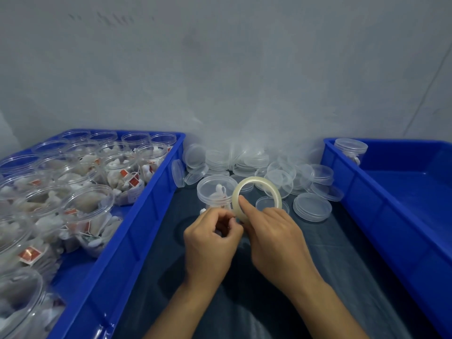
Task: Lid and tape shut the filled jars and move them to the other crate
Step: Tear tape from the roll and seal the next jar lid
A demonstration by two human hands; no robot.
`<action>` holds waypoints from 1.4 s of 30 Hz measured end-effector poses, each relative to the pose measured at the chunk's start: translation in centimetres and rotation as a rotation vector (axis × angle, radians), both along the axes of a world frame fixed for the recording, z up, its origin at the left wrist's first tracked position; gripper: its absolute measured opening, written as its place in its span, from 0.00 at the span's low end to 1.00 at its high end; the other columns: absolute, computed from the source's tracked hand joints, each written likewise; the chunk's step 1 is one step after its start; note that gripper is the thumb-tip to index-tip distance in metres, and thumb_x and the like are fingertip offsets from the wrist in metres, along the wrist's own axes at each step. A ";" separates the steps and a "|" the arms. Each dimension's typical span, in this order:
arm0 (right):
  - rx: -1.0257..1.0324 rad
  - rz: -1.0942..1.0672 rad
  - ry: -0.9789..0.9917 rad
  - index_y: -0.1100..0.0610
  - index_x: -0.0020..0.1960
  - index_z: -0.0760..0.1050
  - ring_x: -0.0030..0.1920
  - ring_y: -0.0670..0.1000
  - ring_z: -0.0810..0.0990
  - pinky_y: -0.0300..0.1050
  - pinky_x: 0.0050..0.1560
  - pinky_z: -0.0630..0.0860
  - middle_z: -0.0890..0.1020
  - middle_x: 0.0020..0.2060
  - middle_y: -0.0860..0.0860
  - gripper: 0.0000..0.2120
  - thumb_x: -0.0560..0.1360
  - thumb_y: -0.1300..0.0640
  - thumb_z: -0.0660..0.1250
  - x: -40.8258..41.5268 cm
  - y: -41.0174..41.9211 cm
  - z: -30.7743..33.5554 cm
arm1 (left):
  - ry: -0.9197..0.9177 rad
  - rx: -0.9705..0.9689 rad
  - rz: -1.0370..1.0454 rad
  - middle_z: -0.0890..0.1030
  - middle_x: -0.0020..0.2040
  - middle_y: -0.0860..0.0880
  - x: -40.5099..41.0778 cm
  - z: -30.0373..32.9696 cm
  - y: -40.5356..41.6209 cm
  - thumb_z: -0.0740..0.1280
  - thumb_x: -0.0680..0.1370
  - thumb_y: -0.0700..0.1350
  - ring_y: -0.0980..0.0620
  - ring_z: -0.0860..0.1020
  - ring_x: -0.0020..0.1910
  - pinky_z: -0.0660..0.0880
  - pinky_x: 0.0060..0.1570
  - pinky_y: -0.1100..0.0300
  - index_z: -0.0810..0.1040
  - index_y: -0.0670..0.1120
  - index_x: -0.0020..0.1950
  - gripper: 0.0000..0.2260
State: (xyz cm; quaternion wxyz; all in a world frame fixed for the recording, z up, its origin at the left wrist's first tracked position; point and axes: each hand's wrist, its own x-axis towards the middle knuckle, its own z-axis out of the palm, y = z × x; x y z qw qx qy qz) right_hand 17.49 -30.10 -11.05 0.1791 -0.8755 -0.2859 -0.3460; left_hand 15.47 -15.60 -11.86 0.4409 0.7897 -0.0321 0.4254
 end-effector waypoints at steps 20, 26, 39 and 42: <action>0.141 -0.170 -0.047 0.53 0.68 0.82 0.28 0.51 0.78 0.52 0.55 0.79 0.80 0.28 0.45 0.22 0.75 0.61 0.74 -0.7 -0.1 0.8 | -0.002 0.011 -0.041 0.84 0.37 0.55 0.2 -0.6 -0.4 0.79 0.70 0.30 0.61 0.81 0.36 0.75 0.40 0.72 0.86 0.43 0.42 0.09; 0.083 -0.183 -0.055 0.49 0.50 0.84 0.28 0.53 0.77 0.56 0.50 0.76 0.78 0.28 0.46 0.07 0.77 0.59 0.72 -0.5 -0.3 0.8 | 0.027 0.019 -0.025 0.82 0.37 0.56 0.4 -0.4 -0.2 0.79 0.71 0.32 0.62 0.78 0.36 0.70 0.40 0.75 0.84 0.44 0.41 0.09; 0.119 -0.159 -0.072 0.50 0.45 0.81 0.30 0.52 0.77 0.56 0.44 0.71 0.78 0.29 0.45 0.05 0.79 0.57 0.70 -0.2 0.0 0.4 | -0.013 -0.039 -0.043 0.78 0.43 0.55 0.6 -0.8 0.6 0.74 0.77 0.43 0.53 0.79 0.40 0.73 0.37 0.66 0.76 0.49 0.46 0.07; 0.132 -0.171 -0.074 0.50 0.44 0.80 0.29 0.52 0.75 0.55 0.43 0.70 0.76 0.28 0.46 0.06 0.80 0.57 0.70 -0.1 0.0 0.3 | -0.062 -0.097 0.084 0.73 0.56 0.49 1.3 -1.0 1.0 0.71 0.77 0.46 0.47 0.75 0.53 0.76 0.50 0.53 0.75 0.46 0.58 0.12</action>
